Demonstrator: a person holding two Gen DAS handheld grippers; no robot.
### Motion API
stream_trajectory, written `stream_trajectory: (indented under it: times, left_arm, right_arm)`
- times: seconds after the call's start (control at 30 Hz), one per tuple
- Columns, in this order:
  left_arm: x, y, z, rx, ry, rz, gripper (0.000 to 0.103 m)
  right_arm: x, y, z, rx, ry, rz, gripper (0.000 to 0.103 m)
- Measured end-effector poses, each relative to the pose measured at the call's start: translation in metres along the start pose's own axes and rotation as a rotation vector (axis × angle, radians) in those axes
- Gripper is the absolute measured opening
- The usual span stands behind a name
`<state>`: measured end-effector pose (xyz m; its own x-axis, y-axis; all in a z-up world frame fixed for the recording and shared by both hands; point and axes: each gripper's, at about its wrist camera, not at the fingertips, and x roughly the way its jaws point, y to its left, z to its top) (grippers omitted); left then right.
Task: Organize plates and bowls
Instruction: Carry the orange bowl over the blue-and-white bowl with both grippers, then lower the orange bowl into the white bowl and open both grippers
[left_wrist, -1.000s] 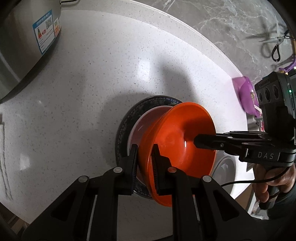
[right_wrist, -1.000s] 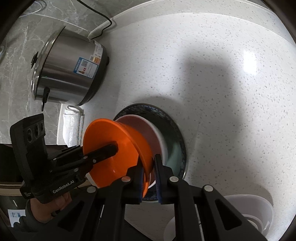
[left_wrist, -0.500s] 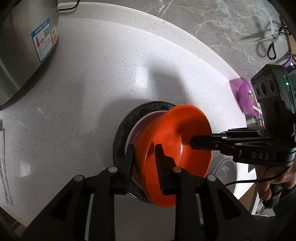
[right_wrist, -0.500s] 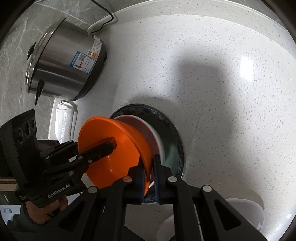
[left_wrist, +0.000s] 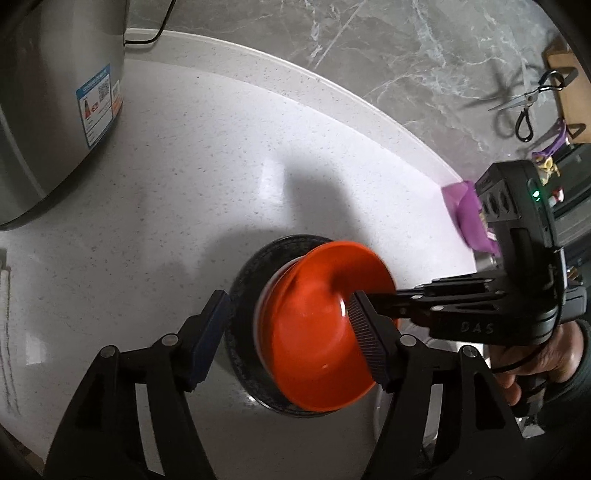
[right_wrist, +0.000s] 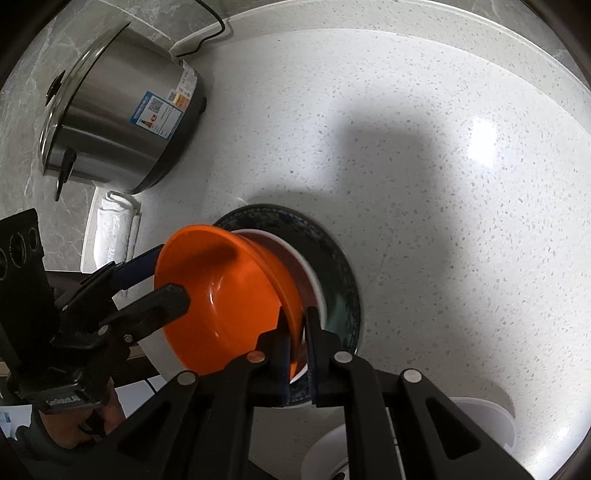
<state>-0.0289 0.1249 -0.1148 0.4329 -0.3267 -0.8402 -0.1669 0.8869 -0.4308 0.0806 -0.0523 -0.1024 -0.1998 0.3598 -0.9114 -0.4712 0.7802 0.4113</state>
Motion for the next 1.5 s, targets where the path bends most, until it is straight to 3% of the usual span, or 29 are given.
stream_trajectory:
  times: [0.4,0.57,0.83,0.93,1.23,1.4,1.5]
  left_arm:
    - [0.000,0.022,-0.006,-0.040,-0.006,0.025,0.065]
    - [0.001,0.030,-0.010,-0.058,0.000,0.023,0.065]
    - [0.002,0.036,-0.013,-0.064,0.002,0.024,0.065]
    - [0.003,0.038,-0.014,-0.066,-0.001,0.028,0.065]
    - [0.004,0.041,-0.022,-0.054,0.003,0.013,0.065]
    - [0.003,0.046,-0.026,-0.046,0.010,0.003,0.065]
    - [0.003,0.052,-0.029,-0.051,0.018,0.000,0.065]
  right_arm:
    - [0.007,0.022,0.000,-0.104,0.006,-0.114,0.011]
    - [0.008,0.034,-0.002,-0.168,0.001,-0.164,0.023]
    - [0.008,0.052,-0.005,-0.250,-0.012,-0.256,0.031]
    - [0.006,0.055,-0.005,-0.266,-0.019,-0.287,0.039]
    - [0.005,0.049,-0.005,-0.245,-0.032,-0.232,0.043]
    - [-0.017,0.035,-0.008,-0.203,-0.095,-0.174,0.043]
    - [-0.030,0.019,-0.012,-0.176,-0.133,-0.192,0.043]
